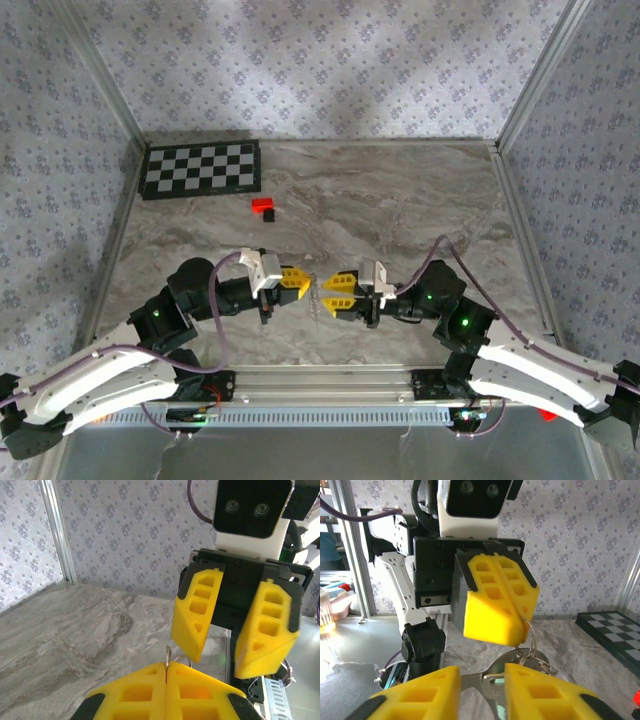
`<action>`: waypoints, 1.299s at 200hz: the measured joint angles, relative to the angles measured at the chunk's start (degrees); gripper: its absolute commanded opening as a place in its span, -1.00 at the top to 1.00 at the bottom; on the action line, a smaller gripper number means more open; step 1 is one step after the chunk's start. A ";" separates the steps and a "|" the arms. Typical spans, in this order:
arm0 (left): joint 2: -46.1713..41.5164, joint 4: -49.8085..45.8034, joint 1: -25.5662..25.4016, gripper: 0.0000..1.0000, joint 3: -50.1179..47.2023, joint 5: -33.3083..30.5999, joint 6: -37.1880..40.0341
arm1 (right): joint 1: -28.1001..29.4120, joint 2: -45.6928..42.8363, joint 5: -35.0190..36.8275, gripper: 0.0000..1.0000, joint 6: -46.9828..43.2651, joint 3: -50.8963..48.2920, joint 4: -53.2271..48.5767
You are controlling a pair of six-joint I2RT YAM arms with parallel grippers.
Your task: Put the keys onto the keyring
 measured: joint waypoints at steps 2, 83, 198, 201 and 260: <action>-0.09 0.13 0.00 1.00 -0.09 0.00 -0.02 | 0.04 -0.13 0.07 0.32 0.04 0.00 -0.07; -6.56 7.13 0.00 1.00 -6.95 -0.15 -1.92 | 2.82 -1.16 7.41 0.36 4.22 3.63 -3.17; -11.52 9.99 0.00 1.00 -8.24 4.35 -2.36 | 10.34 6.51 10.60 0.51 3.34 13.51 -13.29; -11.58 9.99 0.00 1.00 -8.24 4.35 -2.36 | 10.38 6.54 10.75 0.51 3.28 13.53 -13.35; -12.41 9.44 0.00 1.00 -8.26 5.22 -2.36 | 10.86 6.64 11.47 0.55 2.73 13.57 -13.14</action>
